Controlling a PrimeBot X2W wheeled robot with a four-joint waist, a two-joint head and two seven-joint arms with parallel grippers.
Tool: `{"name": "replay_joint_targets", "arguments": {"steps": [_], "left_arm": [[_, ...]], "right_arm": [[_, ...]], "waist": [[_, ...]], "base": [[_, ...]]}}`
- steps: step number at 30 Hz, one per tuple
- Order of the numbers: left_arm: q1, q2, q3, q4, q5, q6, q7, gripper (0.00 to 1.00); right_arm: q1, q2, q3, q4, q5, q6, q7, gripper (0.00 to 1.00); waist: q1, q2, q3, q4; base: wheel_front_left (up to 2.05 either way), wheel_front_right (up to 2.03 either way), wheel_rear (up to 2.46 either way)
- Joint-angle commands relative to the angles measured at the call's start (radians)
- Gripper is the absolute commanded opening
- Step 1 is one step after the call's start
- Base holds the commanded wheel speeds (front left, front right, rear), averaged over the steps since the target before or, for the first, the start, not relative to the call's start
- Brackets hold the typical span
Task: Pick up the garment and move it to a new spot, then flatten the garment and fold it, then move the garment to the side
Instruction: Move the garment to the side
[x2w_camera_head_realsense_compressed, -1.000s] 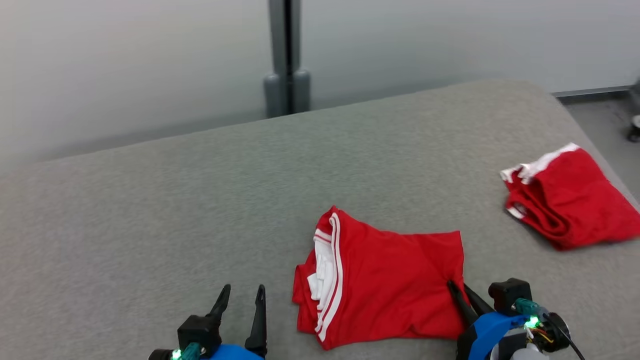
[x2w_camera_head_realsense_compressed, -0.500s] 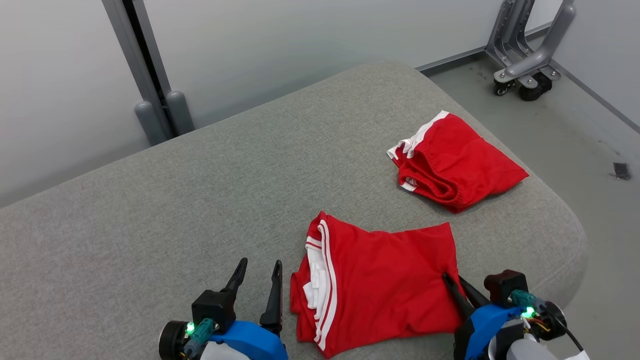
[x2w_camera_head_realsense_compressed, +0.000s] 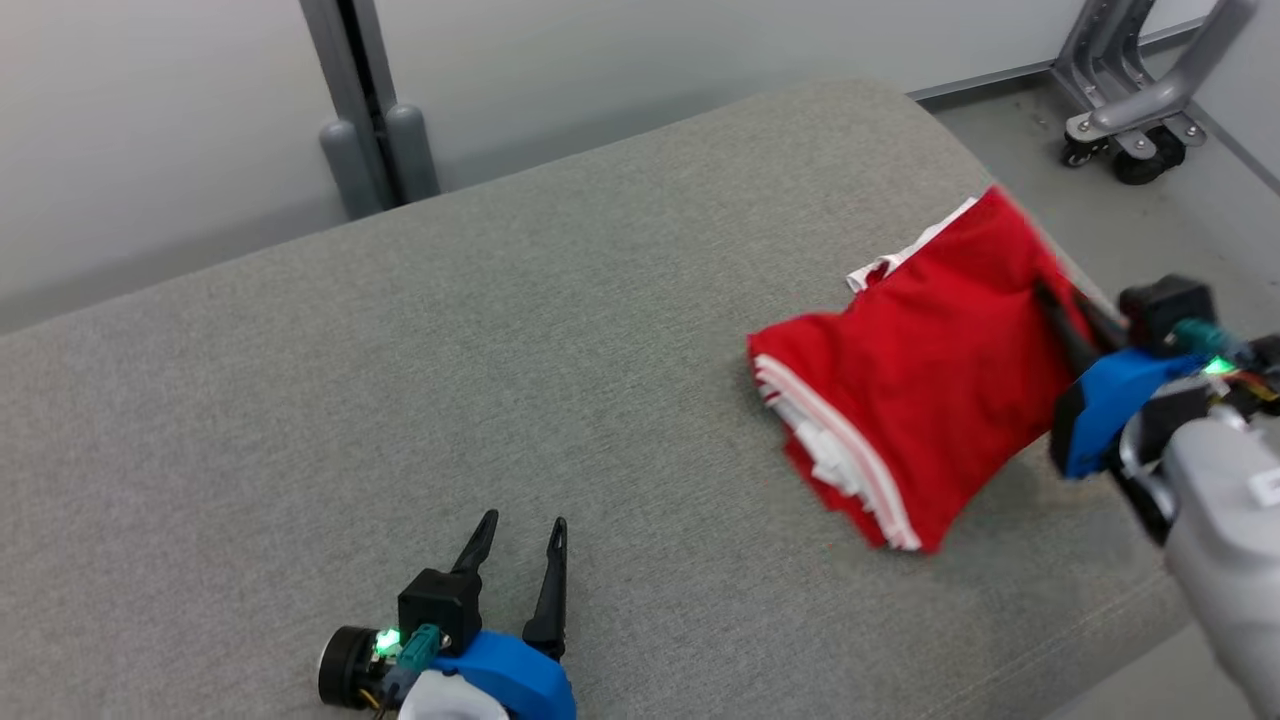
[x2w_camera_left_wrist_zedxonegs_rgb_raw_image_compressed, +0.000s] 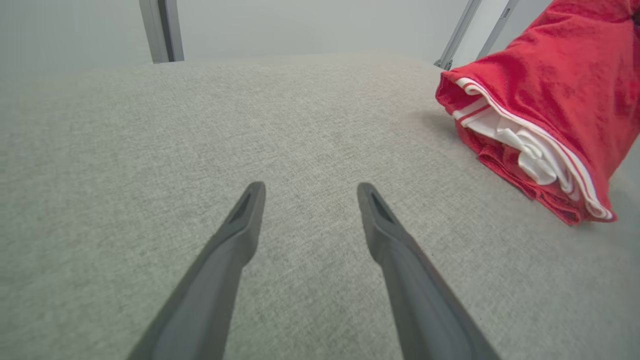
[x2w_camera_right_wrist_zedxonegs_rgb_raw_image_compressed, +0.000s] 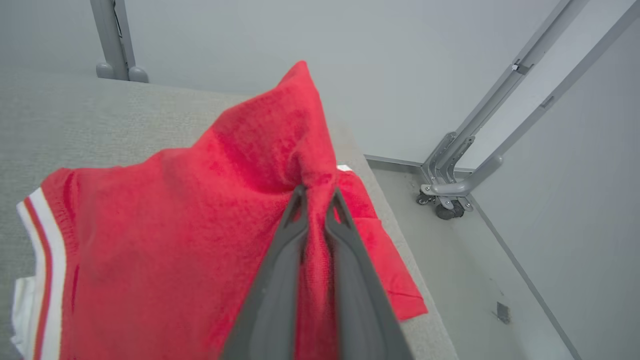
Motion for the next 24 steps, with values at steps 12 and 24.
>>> {"name": "replay_joint_targets", "arguments": {"steps": [12,24], "left_arm": [[-0.095,0.002,0.014,0.014,0.056,0.003,0.0,1.0],[-0.063,0.002,0.13,-0.03,0.084,0.029,0.0,1.0]], "right_arm": [[-0.233,-0.191,-0.257,0.279,-0.181,-0.001,0.013,1.0],[-0.091,0.03,-0.356,-0.032,-0.262,-0.001,-0.017,1.0]], "waist": [[0.0,0.0,0.123,0.117],[0.0,0.0,0.103,0.113]], "base": [[0.0,0.0,0.0],[0.0,0.0,0.0]]}}
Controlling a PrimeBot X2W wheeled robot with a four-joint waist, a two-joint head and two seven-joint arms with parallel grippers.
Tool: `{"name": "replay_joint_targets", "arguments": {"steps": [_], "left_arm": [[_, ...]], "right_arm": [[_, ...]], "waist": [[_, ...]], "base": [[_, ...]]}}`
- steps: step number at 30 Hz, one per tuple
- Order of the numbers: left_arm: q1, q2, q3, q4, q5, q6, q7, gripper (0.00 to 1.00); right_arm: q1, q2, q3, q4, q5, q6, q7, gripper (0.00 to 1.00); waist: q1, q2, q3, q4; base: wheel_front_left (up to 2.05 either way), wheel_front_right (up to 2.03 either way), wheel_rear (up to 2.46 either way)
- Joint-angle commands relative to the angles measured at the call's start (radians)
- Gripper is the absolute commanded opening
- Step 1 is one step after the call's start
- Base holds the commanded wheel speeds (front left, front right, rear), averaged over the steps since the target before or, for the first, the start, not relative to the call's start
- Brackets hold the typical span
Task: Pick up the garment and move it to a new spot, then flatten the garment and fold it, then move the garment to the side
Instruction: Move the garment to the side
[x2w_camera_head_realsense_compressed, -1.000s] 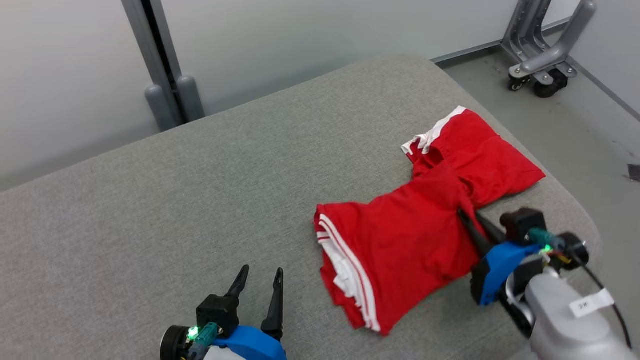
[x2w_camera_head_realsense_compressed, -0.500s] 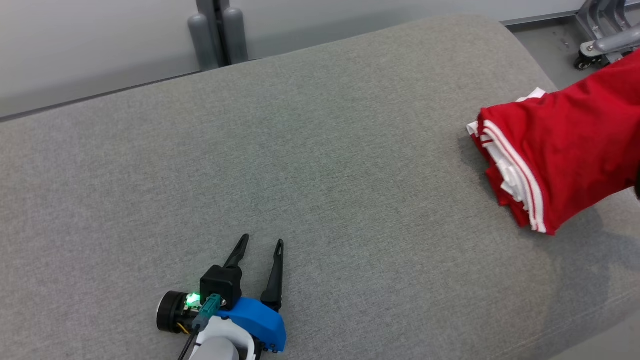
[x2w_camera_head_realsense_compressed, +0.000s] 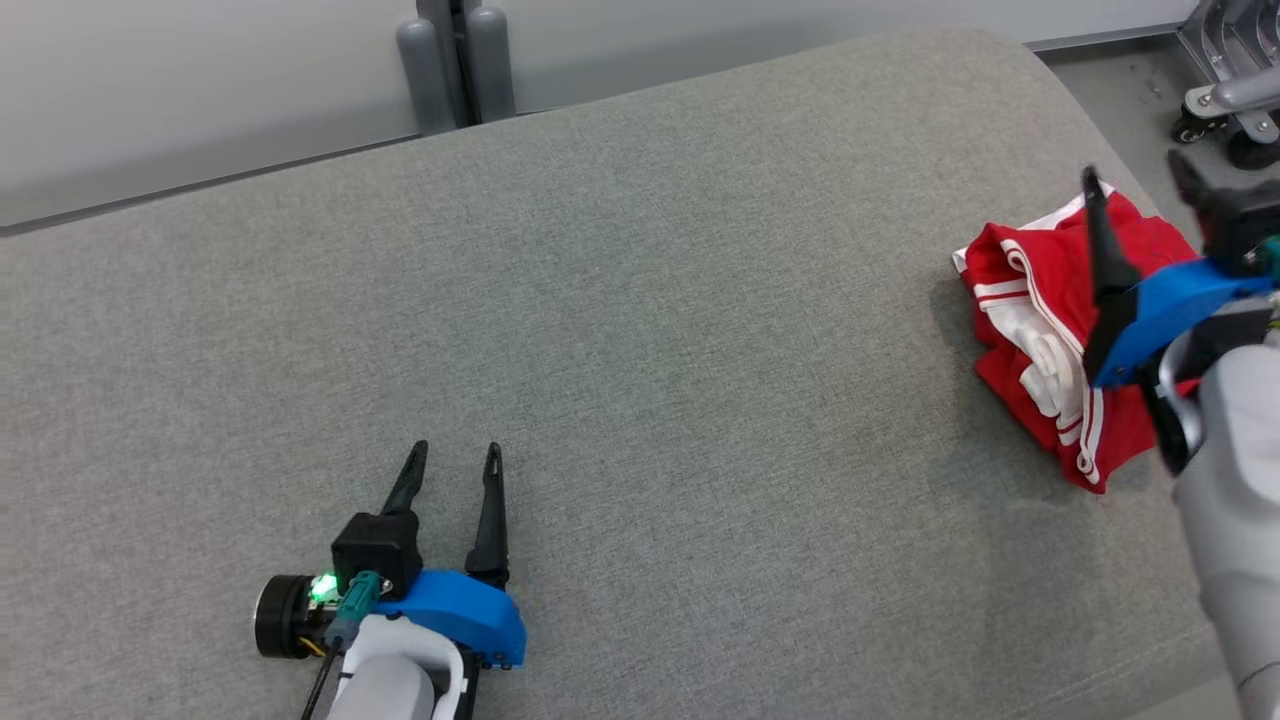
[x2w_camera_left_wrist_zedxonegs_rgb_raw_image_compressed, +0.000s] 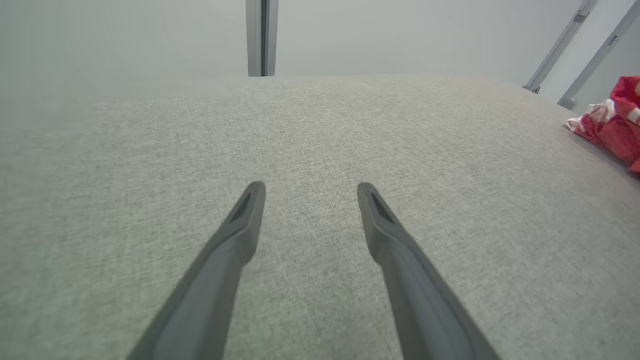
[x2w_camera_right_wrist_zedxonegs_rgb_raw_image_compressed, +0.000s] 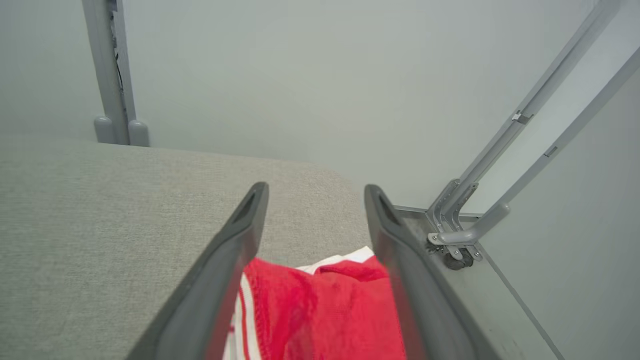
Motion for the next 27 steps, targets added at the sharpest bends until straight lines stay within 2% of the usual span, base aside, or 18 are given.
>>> {"name": "replay_joint_targets", "arguments": {"steps": [1,7,13,22,27], "left_arm": [[0.015,0.002,0.017,-0.01,0.002,0.005,0.0,1.0],[0.053,0.001,0.116,-0.062,-0.022,0.032,0.0,1.0],[0.08,0.001,0.169,-0.092,-0.008,0.037,0.0,1.0],[0.12,0.001,0.183,-0.099,-0.047,0.056,0.0,1.0],[0.145,0.001,0.178,-0.096,-0.08,0.049,0.0,1.0]], "right_arm": [[0.04,0.02,0.005,-0.043,0.026,-0.001,-0.003,1.0],[0.208,0.121,0.042,-0.217,0.101,-0.001,-0.003,1.0],[0.348,0.189,0.062,-0.271,0.126,-0.001,-0.004,1.0],[0.447,0.226,0.067,-0.288,0.116,-0.001,-0.004,1.0],[0.478,0.235,0.063,-0.299,0.117,-0.001,-0.004,1.0]], "waist": [[-0.0001,0.0,-0.006,0.004],[-0.0001,0.0,-0.035,0.045],[-0.0001,0.0,-0.06,0.103],[-0.0001,0.0,-0.098,0.175],[-0.0001,0.0,-0.13,0.201]], "base": [[0.0,0.0,0.0],[0.0,0.0,0.0],[0.0,0.0,0.0],[0.0,0.0,0.0],[0.0,0.0,0.0]]}}
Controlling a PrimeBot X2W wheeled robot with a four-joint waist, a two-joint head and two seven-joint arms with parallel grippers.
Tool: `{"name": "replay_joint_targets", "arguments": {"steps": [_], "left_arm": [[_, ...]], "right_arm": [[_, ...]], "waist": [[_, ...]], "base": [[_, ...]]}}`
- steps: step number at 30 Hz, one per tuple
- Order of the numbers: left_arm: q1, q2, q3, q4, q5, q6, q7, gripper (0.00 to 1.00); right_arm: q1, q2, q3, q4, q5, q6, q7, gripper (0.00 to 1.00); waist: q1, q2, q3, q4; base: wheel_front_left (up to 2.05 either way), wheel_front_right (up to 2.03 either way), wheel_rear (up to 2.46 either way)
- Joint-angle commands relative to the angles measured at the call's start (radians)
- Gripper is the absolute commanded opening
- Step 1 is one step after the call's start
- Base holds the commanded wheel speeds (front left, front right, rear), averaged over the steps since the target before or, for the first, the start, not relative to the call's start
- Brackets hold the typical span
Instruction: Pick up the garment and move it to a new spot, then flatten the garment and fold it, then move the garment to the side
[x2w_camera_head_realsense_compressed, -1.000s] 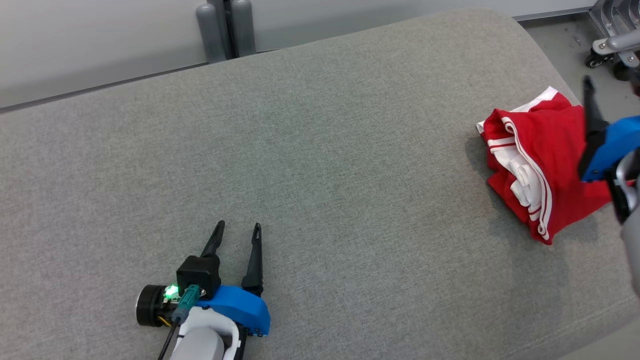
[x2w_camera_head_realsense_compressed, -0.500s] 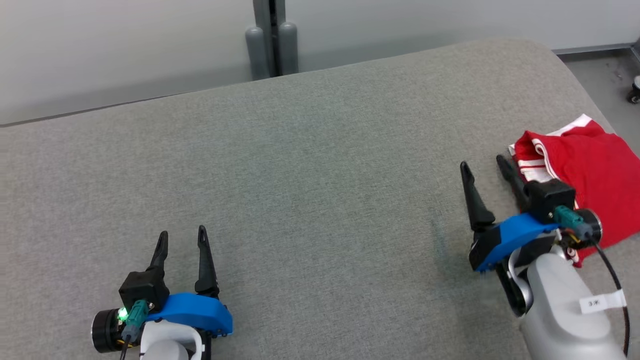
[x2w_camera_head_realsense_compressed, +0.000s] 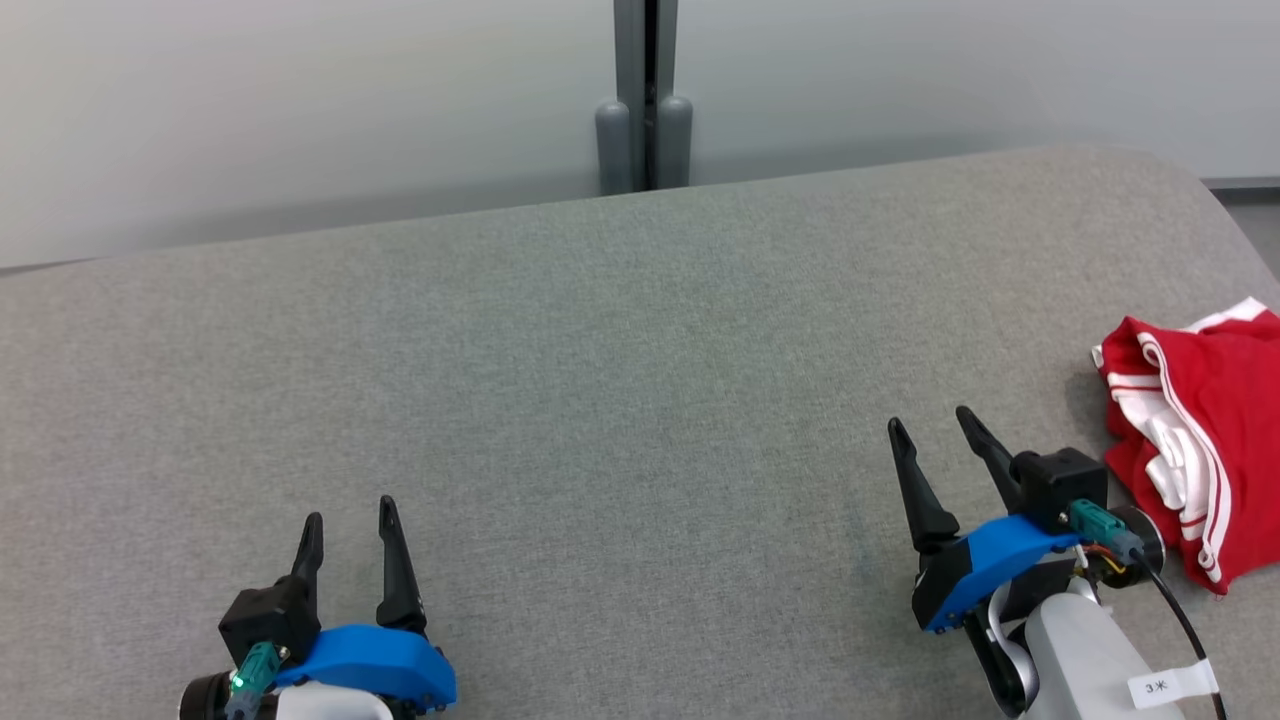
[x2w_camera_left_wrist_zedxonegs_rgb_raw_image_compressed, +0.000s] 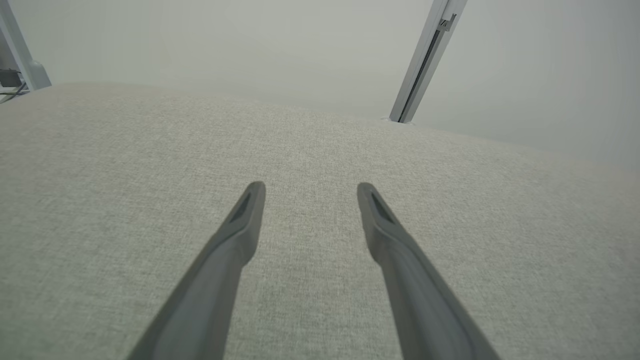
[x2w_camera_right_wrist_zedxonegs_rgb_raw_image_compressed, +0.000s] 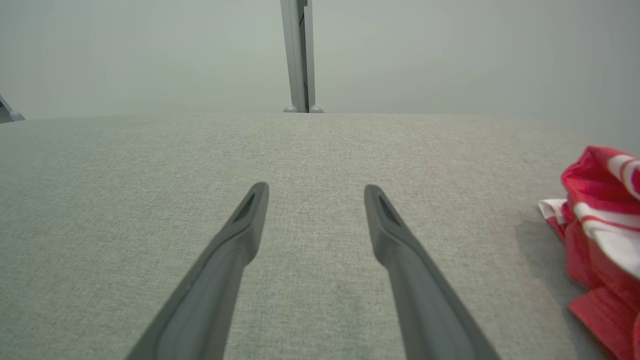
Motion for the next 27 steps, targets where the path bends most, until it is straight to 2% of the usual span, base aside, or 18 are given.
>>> {"name": "replay_joint_targets", "arguments": {"steps": [1,10,20,21,25,27], "left_arm": [[0.013,0.0,-0.004,0.001,-0.005,-0.003,0.0,1.0],[0.077,0.001,0.008,0.008,-0.005,-0.026,0.0,1.0],[0.109,0.001,0.009,0.018,-0.013,-0.04,0.0,1.0],[0.107,0.0,0.008,0.019,-0.017,-0.041,0.001,0.0],[0.125,-0.001,0.008,0.05,-0.026,-0.041,0.007,0.0],[0.118,-0.001,0.018,0.047,-0.062,-0.046,0.02,0.0]], "right_arm": [[0.026,0.004,-0.004,-0.007,0.001,0.0,-0.004,1.0],[0.108,0.013,-0.008,-0.03,0.022,0.0,-0.004,1.0],[0.152,0.014,0.0,-0.048,0.038,0.0,-0.004,1.0],[0.14,0.012,-0.001,-0.043,0.034,0.0,0.0,0.0],[0.158,0.014,-0.003,-0.012,0.041,0.0,0.008,0.0],[0.154,0.014,-0.015,-0.016,0.079,0.0,0.024,0.0]], "waist": [[0.0,0.0,-0.014,0.006],[0.0,0.0,-0.098,0.033],[0.0,0.0,-0.125,0.063],[0.0,0.0,-0.126,0.064],[0.0,0.0,-0.126,0.065],[0.0,0.0,-0.127,0.065]], "base": [[0.0,0.0,0.0],[0.0,0.0,0.0],[0.0,0.0,0.0],[0.0,0.0,0.0],[0.0,0.0,0.0],[0.0,0.0,0.0]]}}
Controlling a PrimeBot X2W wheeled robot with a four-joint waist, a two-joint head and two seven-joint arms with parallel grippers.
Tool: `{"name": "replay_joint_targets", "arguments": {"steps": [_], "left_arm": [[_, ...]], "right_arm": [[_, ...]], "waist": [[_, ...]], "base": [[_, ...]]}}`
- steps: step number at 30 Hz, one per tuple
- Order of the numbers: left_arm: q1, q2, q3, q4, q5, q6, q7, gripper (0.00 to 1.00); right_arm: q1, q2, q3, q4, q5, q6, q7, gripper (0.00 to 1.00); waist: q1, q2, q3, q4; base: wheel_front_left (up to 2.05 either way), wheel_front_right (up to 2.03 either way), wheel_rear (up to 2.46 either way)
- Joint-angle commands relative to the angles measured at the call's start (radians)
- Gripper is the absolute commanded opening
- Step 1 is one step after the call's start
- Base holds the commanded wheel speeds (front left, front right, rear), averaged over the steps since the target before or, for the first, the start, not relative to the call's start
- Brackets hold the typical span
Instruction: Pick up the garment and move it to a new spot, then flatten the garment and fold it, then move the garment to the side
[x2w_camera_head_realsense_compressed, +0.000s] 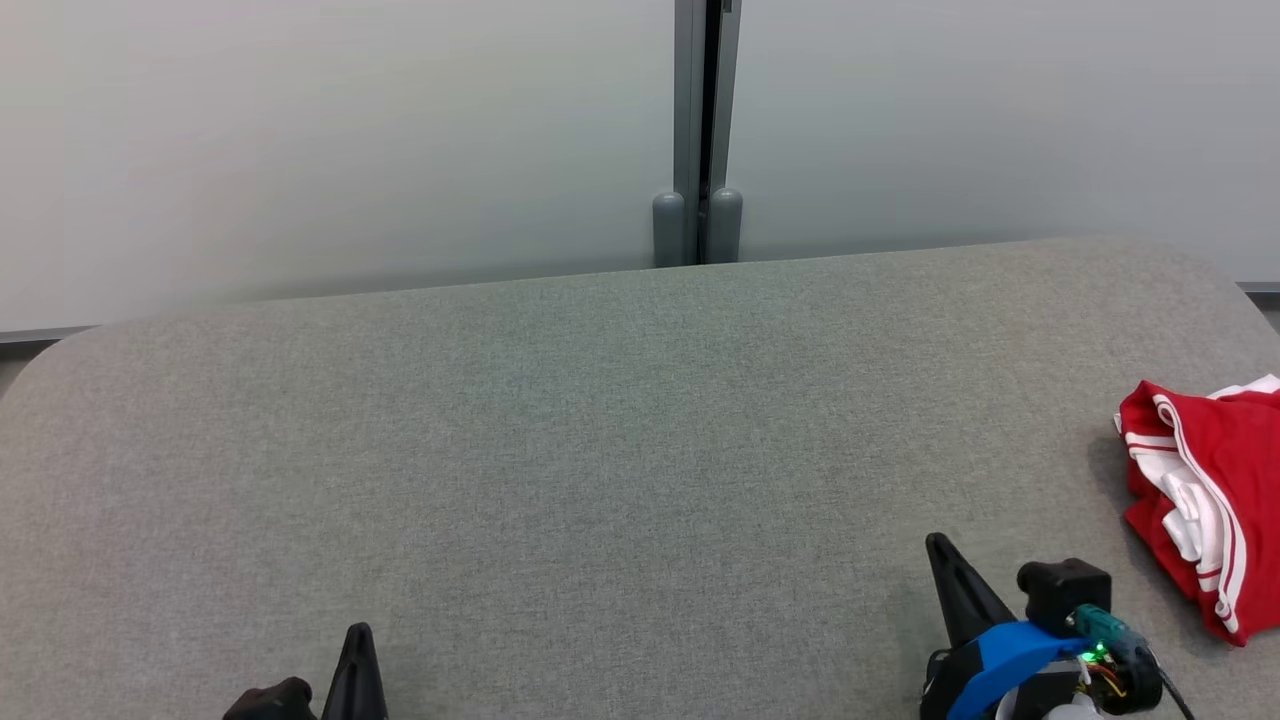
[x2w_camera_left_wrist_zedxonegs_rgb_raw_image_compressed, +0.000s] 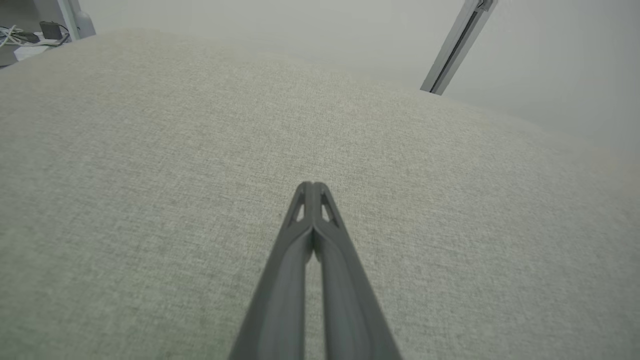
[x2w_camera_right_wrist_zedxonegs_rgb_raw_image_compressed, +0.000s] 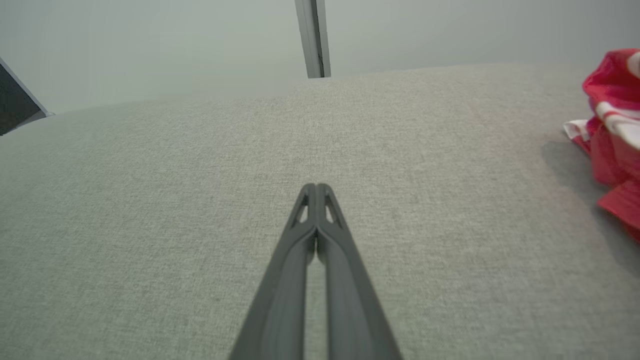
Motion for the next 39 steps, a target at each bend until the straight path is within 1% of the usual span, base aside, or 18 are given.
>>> {"name": "replay_joint_targets", "arguments": {"steps": [1,19,39], "left_arm": [[-0.019,0.001,0.011,-0.018,-0.033,-0.007,0.008,0.0],[-0.047,0.001,0.058,-0.078,-0.322,-0.049,0.089,0.0],[-0.072,0.002,0.104,-0.128,-0.58,-0.086,0.165,0.0]], "right_arm": [[-0.018,-0.001,-0.013,-0.02,0.037,0.0,0.01,0.0],[0.016,-0.001,-0.047,-0.123,0.375,0.0,0.086,0.0],[0.04,-0.001,-0.086,-0.206,0.674,0.0,0.16,0.0]], "waist": [[0.0002,0.0,0.0,0.0],[0.0002,0.0,0.0,0.007],[0.0002,0.0,0.001,0.015]], "base": [[0.0,0.0,0.0],[0.0,0.0,0.0],[0.0,0.0,0.0]]}}
